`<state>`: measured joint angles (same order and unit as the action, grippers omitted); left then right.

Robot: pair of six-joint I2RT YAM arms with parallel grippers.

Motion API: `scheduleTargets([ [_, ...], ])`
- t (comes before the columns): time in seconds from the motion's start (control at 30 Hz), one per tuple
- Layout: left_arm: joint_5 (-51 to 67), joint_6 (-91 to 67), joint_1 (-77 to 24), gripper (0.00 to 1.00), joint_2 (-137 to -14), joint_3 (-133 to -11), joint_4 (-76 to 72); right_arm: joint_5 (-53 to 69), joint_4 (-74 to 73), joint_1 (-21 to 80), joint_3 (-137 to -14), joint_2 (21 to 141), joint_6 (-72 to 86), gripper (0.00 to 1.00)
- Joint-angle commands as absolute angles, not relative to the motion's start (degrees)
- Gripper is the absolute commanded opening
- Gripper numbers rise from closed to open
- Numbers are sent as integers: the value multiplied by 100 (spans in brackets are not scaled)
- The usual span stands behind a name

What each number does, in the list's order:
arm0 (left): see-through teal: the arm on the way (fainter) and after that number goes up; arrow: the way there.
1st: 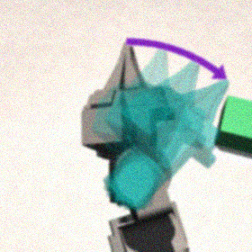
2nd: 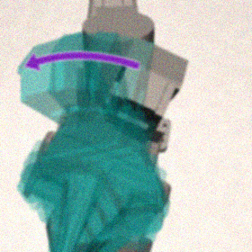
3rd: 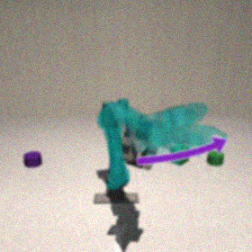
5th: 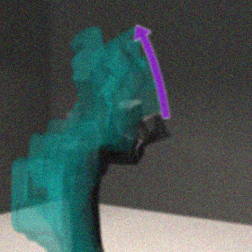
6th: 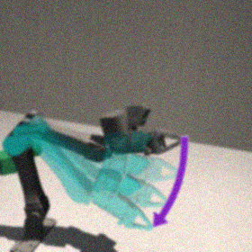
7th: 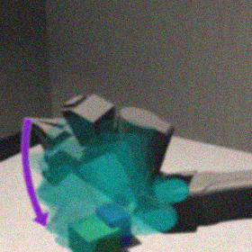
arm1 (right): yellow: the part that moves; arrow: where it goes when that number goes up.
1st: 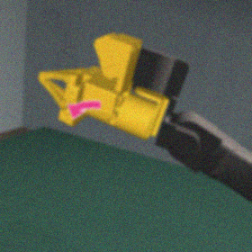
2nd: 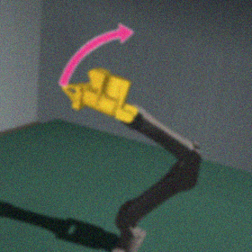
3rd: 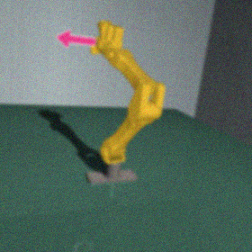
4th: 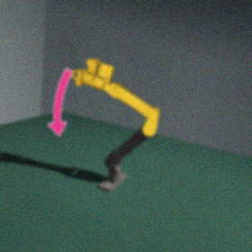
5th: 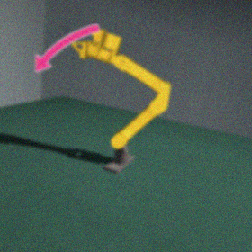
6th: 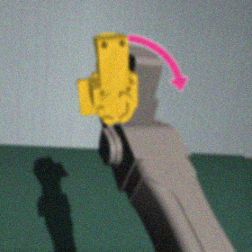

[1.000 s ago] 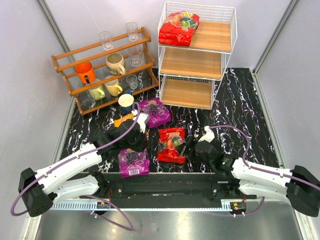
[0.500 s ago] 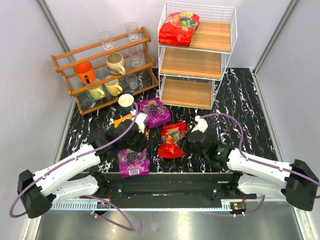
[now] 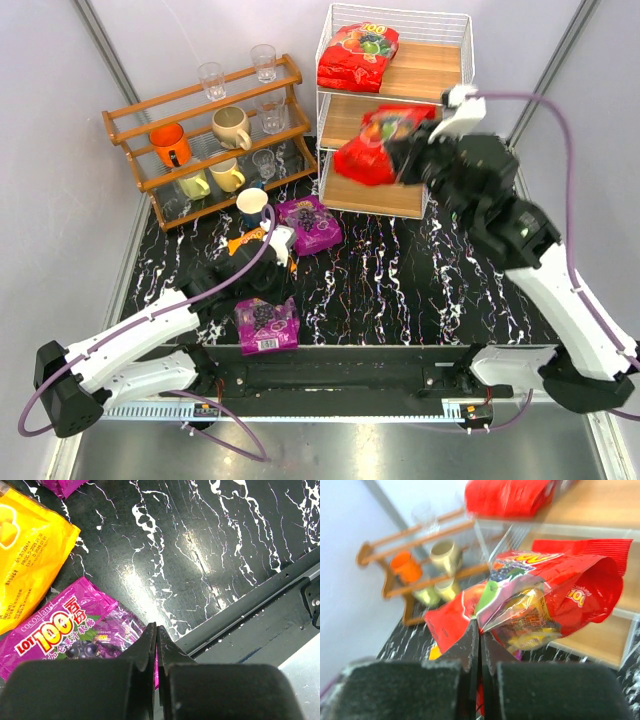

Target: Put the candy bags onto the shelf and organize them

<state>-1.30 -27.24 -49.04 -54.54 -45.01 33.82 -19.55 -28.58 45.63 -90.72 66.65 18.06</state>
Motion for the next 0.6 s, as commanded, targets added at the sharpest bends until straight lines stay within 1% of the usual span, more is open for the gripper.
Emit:
scheduleTargets([
  [0.0,-105,-2733,-4878,0,-5344,-4535,3305,-1162,-2944,3807,-10957,7355,662,0],
  [0.03,-105,-2742,-4878,0,-5335,-4518,3305,-1021,-3040,3684,-11282,7687,598,0],
  [0.07,-123,-2742,-4878,0,-5344,-4491,3305,-846,-3189,3387,-11912,7838,572,0],
  [0.13,-132,-2733,-4887,0,-5344,-4474,3296,-283,-3313,3086,-12504,8320,571,0],
  [0.17,-149,-2733,-4878,0,-5352,-4456,3287,-107,-3444,2772,-13107,8489,580,0],
  [0.23,-141,-2716,-4869,0,-5379,-4447,3296,403,-3620,2498,-13743,9049,615,0],
  [0.27,-141,-2707,-4869,0,-5396,-4447,3278,552,-3804,2366,-14364,9235,633,0],
  [0.37,-106,-2690,-4869,0,-5440,-4438,3217,1211,-3928,1812,-15289,9921,782,0],
  [0.4,-88,-2689,-4869,0,-5484,-4438,3199,1552,-3929,1497,-15432,10053,887,0],
  [0.47,-27,-2681,-4860,0,-5537,-4438,3112,1914,-3815,1197,-15704,10396,1106,0],
  [0.57,122,-2663,-4860,0,-5704,-4421,2954,2679,-3351,678,-15689,10731,1335,0],
])
